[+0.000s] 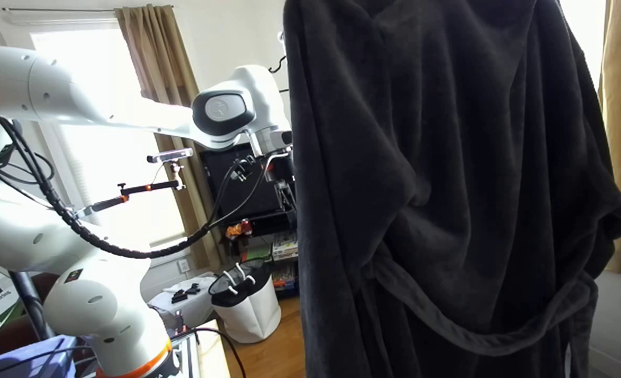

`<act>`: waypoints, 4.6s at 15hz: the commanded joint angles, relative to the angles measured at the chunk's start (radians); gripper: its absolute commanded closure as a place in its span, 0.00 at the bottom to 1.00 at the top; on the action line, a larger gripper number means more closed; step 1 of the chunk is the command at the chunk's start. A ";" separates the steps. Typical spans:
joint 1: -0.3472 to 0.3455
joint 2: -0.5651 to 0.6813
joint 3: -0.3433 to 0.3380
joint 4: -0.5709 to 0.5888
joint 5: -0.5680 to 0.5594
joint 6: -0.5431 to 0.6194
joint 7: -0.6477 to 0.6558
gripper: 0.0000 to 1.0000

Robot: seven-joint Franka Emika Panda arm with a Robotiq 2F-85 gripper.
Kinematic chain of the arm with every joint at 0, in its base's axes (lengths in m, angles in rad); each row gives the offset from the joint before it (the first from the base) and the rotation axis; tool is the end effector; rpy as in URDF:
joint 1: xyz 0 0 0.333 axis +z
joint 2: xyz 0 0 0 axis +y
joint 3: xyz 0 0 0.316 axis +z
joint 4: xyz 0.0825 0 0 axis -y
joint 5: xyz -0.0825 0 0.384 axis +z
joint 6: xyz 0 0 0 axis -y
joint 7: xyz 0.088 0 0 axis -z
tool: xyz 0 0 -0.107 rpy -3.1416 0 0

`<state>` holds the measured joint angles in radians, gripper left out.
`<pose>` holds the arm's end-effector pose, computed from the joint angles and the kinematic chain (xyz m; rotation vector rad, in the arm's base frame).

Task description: Hang the white coat hanger on the top railing

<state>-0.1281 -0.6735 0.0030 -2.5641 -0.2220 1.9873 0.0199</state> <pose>0.3518 -0.0580 0.4925 2.9236 -0.0955 0.1249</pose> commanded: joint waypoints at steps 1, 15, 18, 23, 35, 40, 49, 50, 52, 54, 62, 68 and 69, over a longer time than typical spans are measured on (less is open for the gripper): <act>0.013 0.000 -0.010 0.003 -0.007 -0.004 0.006 0.00; 0.013 0.000 -0.010 0.003 -0.007 -0.004 0.006 0.00; 0.001 0.017 0.002 0.010 -0.023 -0.013 0.027 0.00; 0.047 0.212 -0.052 0.011 -0.004 0.029 -0.132 0.00; 0.119 0.789 -0.041 0.139 0.176 0.144 -0.388 0.00; 0.104 0.832 -0.024 0.139 0.170 0.156 -0.375 0.00; 0.087 0.884 0.010 0.076 0.185 0.542 -0.510 0.00; 0.076 0.898 0.020 0.076 0.213 0.551 -0.544 0.00; 0.065 0.919 0.028 0.072 0.212 0.560 -0.573 0.12; 0.045 0.950 0.043 0.081 0.227 0.581 -0.621 0.35; -0.009 0.957 0.101 0.067 0.280 0.634 -0.771 0.96; -0.020 0.933 0.127 0.054 0.310 0.639 -0.816 0.99; -0.022 0.922 0.131 0.043 0.325 0.649 -0.822 0.99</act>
<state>-0.1265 0.2934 0.1079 -2.4733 0.0479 2.6025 -0.7528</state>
